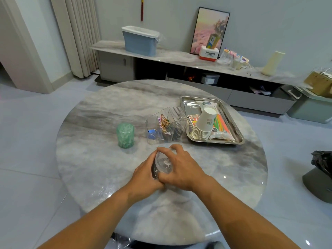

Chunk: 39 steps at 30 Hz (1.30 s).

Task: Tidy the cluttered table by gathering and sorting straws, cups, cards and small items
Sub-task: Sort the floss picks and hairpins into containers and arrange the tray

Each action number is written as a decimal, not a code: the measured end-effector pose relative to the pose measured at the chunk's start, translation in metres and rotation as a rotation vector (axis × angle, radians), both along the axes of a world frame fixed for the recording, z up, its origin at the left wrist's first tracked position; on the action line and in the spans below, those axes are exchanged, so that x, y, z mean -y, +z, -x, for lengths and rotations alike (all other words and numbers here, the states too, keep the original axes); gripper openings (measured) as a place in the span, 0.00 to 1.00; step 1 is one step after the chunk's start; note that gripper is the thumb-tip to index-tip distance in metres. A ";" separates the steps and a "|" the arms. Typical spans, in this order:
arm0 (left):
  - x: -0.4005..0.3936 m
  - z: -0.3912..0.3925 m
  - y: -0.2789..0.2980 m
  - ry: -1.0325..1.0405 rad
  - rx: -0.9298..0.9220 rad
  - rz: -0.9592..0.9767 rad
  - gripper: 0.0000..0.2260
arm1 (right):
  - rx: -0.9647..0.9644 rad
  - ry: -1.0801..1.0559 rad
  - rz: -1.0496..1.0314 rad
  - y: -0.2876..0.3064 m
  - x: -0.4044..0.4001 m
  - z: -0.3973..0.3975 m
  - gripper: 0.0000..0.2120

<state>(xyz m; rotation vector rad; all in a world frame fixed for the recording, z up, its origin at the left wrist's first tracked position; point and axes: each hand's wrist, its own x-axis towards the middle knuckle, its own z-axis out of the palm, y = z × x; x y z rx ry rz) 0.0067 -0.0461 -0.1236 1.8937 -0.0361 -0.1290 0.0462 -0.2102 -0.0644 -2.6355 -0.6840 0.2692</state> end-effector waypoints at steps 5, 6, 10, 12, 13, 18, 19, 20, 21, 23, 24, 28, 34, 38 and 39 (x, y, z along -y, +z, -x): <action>-0.002 -0.008 0.029 0.211 -0.289 0.845 0.23 | -0.111 -0.130 -0.440 0.025 -0.008 -0.012 0.37; 0.000 -0.010 0.038 0.173 -0.338 0.949 0.24 | -0.140 -0.112 -0.490 0.031 -0.012 -0.014 0.37; 0.005 -0.014 0.062 0.082 -0.408 1.250 0.33 | -0.130 -0.025 -0.479 0.044 -0.026 -0.011 0.37; 0.008 -0.014 0.069 0.098 -0.437 1.260 0.33 | -0.053 -0.003 -0.410 0.043 -0.025 -0.010 0.34; 0.010 -0.013 0.070 0.109 -0.446 1.236 0.33 | -0.026 0.005 -0.394 0.042 -0.024 -0.010 0.32; 0.028 -0.010 0.071 0.224 -0.248 0.959 0.26 | 0.014 -0.086 -0.548 0.036 -0.026 -0.001 0.27; 0.031 -0.010 0.069 0.246 -0.161 0.881 0.26 | -0.004 -0.150 -0.618 0.036 -0.032 0.001 0.27; 0.033 -0.009 0.065 0.266 -0.065 0.796 0.27 | -0.043 -0.232 -0.691 0.037 -0.038 0.004 0.27; 0.034 -0.009 0.061 0.275 0.027 0.711 0.28 | -0.107 -0.323 -0.755 0.039 -0.043 0.005 0.26; 0.029 -0.010 0.051 0.247 0.167 0.553 0.30 | -0.277 -0.464 -0.797 0.044 -0.049 0.004 0.23; 0.027 -0.009 0.047 0.213 0.209 0.468 0.31 | -0.372 -0.505 -0.791 0.048 -0.048 0.002 0.22; 0.013 -0.008 0.039 0.048 0.211 0.254 0.38 | -0.602 -0.602 -0.735 0.064 -0.031 -0.006 0.20; 0.000 -0.008 0.035 0.060 0.084 0.207 0.49 | -0.617 -0.357 -0.639 0.053 -0.014 -0.022 0.34; 0.001 -0.006 0.041 0.182 -0.008 0.466 0.46 | -0.222 -0.558 -0.575 0.029 0.004 -0.044 0.17; 0.001 -0.008 0.043 0.202 -0.025 0.548 0.45 | -0.125 -0.542 -0.436 0.022 0.011 -0.050 0.16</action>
